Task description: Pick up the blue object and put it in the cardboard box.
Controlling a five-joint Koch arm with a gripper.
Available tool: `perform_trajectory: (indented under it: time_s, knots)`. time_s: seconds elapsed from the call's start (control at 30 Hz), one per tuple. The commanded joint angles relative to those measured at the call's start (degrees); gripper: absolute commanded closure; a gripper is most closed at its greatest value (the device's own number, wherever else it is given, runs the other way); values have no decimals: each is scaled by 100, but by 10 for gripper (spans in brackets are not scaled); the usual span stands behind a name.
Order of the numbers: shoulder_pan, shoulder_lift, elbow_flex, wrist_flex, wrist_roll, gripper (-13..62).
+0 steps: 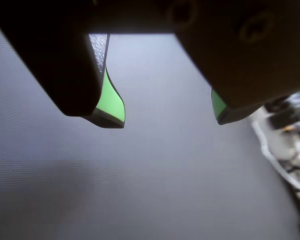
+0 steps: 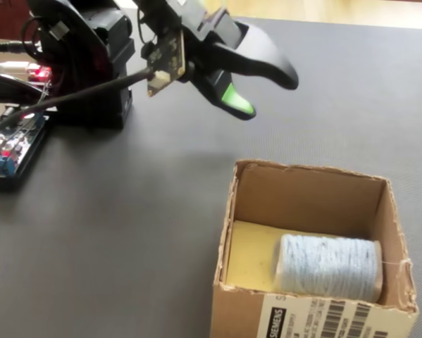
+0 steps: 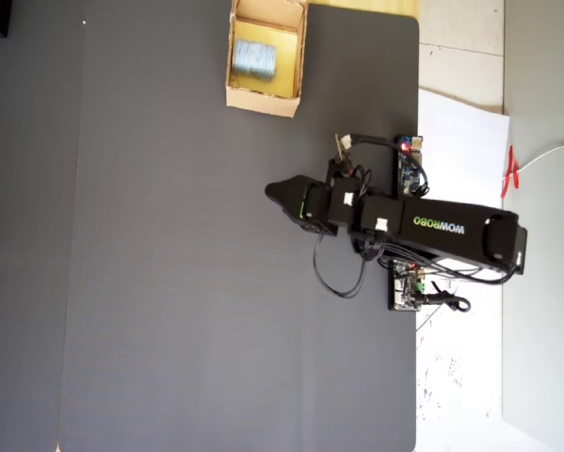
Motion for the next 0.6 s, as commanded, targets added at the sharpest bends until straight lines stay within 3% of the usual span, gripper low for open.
perform_trajectory:
  time_s: [0.0,0.57]
  knots:
    - [0,519,-9,-325,132,141]
    - [0,519,1556,-1037,132,139]
